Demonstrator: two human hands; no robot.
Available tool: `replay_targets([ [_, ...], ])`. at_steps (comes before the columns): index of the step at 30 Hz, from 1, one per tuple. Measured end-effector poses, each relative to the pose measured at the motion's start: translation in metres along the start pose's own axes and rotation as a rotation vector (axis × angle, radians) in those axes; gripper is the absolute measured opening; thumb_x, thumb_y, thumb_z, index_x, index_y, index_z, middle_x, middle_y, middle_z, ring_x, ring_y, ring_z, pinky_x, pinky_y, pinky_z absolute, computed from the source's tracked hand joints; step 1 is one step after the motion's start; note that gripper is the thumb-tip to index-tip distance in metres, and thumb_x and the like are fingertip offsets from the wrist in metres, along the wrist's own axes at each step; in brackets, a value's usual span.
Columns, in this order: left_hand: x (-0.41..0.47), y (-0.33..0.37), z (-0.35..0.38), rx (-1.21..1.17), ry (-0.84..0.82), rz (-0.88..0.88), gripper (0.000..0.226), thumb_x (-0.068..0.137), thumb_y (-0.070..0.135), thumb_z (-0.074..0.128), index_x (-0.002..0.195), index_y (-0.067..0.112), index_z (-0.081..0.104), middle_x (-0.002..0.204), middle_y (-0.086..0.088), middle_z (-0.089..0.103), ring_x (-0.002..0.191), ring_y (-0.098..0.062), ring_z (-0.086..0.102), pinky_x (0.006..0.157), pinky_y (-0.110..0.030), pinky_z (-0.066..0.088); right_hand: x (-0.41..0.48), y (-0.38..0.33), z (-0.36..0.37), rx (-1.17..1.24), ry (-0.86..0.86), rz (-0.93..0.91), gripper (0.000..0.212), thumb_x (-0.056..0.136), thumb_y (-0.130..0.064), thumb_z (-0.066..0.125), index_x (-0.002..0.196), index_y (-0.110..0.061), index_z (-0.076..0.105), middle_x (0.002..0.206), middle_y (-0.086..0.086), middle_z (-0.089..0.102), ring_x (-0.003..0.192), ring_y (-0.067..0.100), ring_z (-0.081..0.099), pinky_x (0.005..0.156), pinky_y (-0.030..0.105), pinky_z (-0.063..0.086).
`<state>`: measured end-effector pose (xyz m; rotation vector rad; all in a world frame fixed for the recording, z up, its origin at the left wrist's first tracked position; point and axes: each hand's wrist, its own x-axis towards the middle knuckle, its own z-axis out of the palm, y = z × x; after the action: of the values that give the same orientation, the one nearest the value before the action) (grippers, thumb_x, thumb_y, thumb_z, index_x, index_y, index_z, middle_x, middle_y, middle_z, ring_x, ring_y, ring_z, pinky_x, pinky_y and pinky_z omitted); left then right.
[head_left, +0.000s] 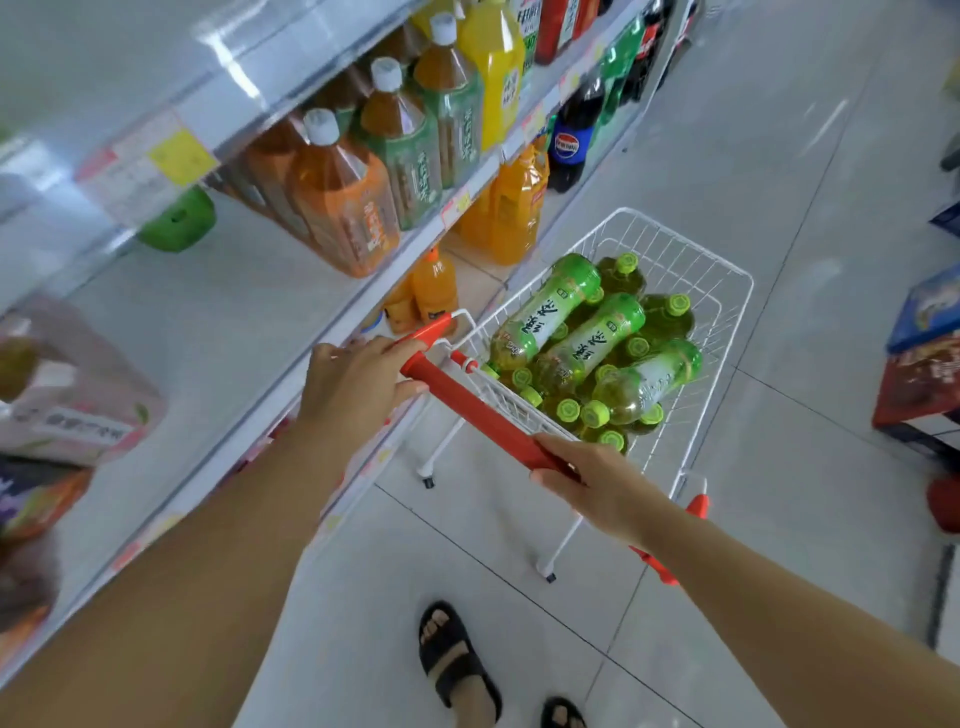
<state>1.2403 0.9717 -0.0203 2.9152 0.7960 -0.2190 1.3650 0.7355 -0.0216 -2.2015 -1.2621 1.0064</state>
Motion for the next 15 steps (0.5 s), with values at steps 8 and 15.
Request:
replay_targets([
  [8,0.052,-0.018,-0.008,-0.070,0.006,-0.029,0.058,0.087,0.056,0.049,0.139,0.032,0.039,0.126,0.000,0.058,0.108,-0.027,0.060,0.086,-0.042,0.042,0.062,-0.001,-0.040,0.078,-0.069,0.097,0.036,0.091,-0.032,0.057,0.127,-0.027,0.054,0.087,-0.007,0.065,0.059,0.008,0.061,0.061,0.007,0.044],
  [15,0.076,-0.024,-0.005,-0.154,0.030,-0.114,0.065,0.080,0.059,0.052,0.136,0.028,0.044,0.126,-0.001,0.059,0.104,-0.029,0.063,0.088,-0.047,0.044,0.115,0.047,-0.101,0.002,0.129,0.121,0.041,0.088,-0.021,0.061,0.128,-0.024,0.054,0.124,0.000,0.058,0.108,0.016,0.054,0.097,0.034,0.043],
])
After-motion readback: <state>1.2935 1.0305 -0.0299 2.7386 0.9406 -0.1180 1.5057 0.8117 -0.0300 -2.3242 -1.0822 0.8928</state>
